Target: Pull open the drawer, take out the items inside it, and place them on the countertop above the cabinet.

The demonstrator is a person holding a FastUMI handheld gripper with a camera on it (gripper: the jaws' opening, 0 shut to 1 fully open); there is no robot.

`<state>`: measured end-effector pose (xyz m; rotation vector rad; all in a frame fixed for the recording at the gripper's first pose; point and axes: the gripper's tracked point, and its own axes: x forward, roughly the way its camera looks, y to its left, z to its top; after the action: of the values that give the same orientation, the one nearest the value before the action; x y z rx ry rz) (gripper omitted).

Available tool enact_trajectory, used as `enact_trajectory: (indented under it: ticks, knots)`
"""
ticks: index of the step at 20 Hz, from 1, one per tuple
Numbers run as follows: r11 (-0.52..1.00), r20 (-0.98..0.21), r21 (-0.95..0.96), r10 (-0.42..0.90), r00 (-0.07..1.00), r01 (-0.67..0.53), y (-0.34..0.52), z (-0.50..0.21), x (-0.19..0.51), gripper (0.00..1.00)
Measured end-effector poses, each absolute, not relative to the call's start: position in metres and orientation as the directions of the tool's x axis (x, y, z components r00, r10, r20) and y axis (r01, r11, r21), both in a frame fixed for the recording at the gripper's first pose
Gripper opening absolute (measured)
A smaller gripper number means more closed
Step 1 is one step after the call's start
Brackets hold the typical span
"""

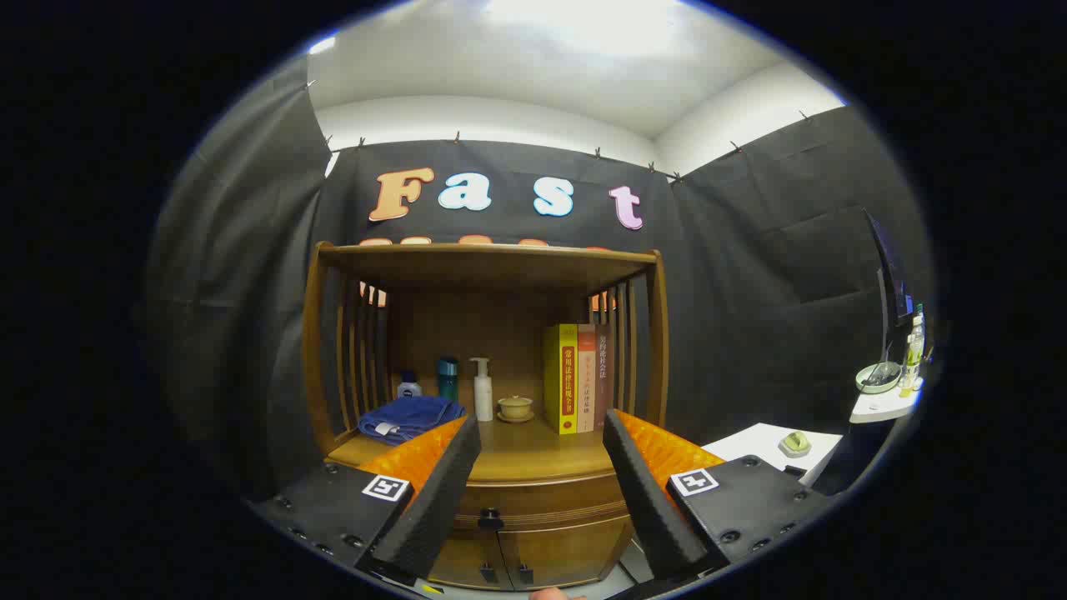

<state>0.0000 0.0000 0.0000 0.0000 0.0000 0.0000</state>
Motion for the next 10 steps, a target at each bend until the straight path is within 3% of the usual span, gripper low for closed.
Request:
enact_trajectory:
  ticks: [10]
  knots:
    - [0.999,0.004,-0.003,-0.052,0.999,0.052,-0.021,-0.004,0.004,0.98]
